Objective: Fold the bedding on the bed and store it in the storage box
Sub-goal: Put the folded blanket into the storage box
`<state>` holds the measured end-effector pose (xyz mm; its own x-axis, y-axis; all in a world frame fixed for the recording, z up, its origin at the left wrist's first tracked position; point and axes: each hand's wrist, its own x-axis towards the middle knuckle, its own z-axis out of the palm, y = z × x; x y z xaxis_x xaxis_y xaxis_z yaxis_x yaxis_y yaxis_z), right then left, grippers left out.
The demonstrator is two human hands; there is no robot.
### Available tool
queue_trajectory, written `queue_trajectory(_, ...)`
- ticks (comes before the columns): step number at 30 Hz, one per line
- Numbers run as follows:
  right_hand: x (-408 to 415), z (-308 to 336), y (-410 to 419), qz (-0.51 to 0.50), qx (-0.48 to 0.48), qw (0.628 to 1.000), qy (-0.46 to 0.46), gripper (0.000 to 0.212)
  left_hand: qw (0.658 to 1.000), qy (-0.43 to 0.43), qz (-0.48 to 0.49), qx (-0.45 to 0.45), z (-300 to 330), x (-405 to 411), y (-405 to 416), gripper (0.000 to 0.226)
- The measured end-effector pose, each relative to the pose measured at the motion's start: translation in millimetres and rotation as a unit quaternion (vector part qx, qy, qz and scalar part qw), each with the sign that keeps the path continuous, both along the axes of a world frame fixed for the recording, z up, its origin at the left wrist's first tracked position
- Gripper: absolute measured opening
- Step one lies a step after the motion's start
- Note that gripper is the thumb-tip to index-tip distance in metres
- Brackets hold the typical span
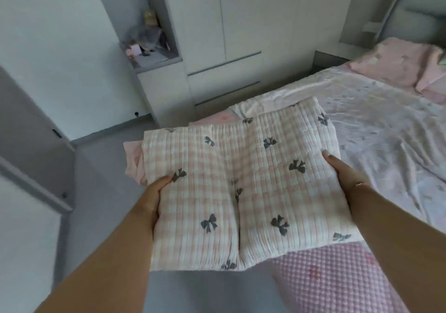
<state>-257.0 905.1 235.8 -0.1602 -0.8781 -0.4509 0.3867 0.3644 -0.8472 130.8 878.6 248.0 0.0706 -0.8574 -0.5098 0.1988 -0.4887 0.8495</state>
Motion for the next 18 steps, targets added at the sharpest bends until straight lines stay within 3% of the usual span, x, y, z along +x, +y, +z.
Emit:
queue_trajectory(7,184.4,-11.8,-92.7,0.178,0.0,0.984,-0.012,0.035,0.981,0.002,0.193,0.003,-9.2,161.6,46.2,0.048)
queue_trajectory(12,305.9,-36.4,-129.9,0.279,0.016,0.96,-0.006,0.043,0.954,0.013,0.298,0.018,-19.2,241.8,92.0,0.005)
queue_trajectory(18,431.1,-57.1,-152.6,0.413,0.049,0.909,0.022,0.034,0.899,0.03,0.434,0.055,-34.8,296.8,157.5,0.01)
